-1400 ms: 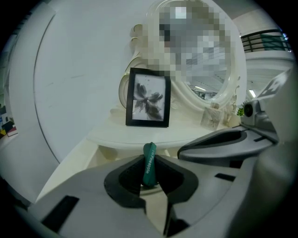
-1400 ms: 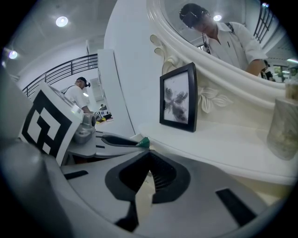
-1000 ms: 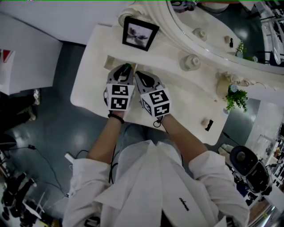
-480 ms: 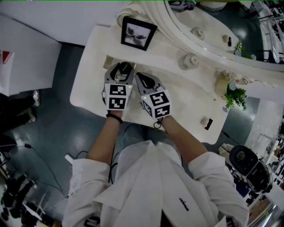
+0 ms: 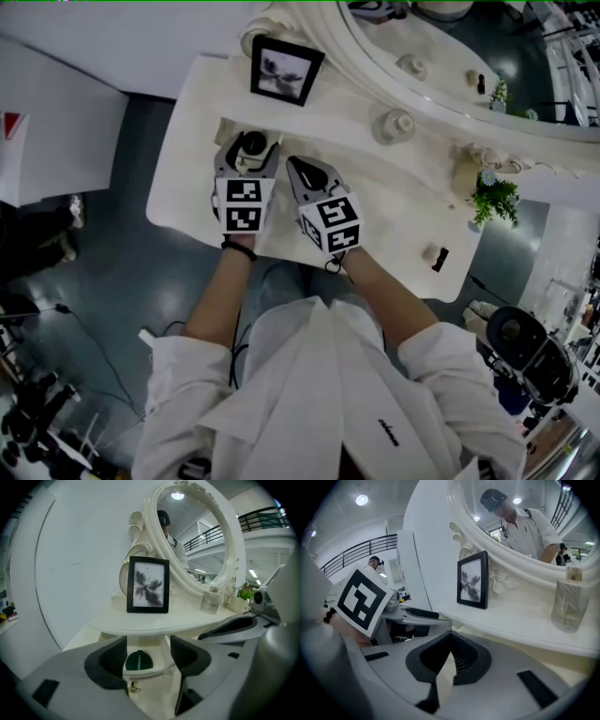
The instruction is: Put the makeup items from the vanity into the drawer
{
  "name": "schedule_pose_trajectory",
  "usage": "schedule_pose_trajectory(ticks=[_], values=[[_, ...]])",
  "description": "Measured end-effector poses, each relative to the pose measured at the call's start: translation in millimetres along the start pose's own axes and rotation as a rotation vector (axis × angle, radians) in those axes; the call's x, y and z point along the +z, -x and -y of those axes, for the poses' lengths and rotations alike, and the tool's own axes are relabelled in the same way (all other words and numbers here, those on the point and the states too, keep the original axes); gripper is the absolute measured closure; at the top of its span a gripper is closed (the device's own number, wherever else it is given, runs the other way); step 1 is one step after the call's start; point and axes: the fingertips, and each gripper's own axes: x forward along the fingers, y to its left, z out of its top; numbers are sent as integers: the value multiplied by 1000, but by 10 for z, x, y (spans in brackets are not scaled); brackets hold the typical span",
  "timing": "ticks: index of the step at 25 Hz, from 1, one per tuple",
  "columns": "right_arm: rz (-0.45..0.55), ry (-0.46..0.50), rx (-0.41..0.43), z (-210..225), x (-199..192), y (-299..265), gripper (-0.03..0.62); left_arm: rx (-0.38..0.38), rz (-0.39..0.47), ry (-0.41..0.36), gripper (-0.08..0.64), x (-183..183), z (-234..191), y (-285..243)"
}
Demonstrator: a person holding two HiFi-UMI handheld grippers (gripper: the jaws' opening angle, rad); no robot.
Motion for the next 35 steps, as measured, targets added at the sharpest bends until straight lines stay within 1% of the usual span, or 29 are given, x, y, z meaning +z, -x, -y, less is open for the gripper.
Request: schedule_pose_trajectory(ticks=[7,10,12,16,18,22,26,35], values=[[6,-4,-4,4,-26,121,574,29,44,-3,276,24,13,132],[16,-14,-16,43,-22,220,574,49,64,5,288,30,31,214],[26,-19,-25,77,-13,304,574,54,68,0,327,35,68,261],[51,-27,-45,168,23,515,574,44,87,-22,482,109,199,386],[63,-28,-65,240,30,640,574,32,99,-31,506,160,278,440],[100,-46,-115,408,60,972,574,-7,111,-61,525,237,478,572],[156,-79,-177,604,123,1404,574,-77,135,-62,528,313,758,711],[270,-102,-316,990,153,2490,574,-242,238,-94,528,723,1644,1006]])
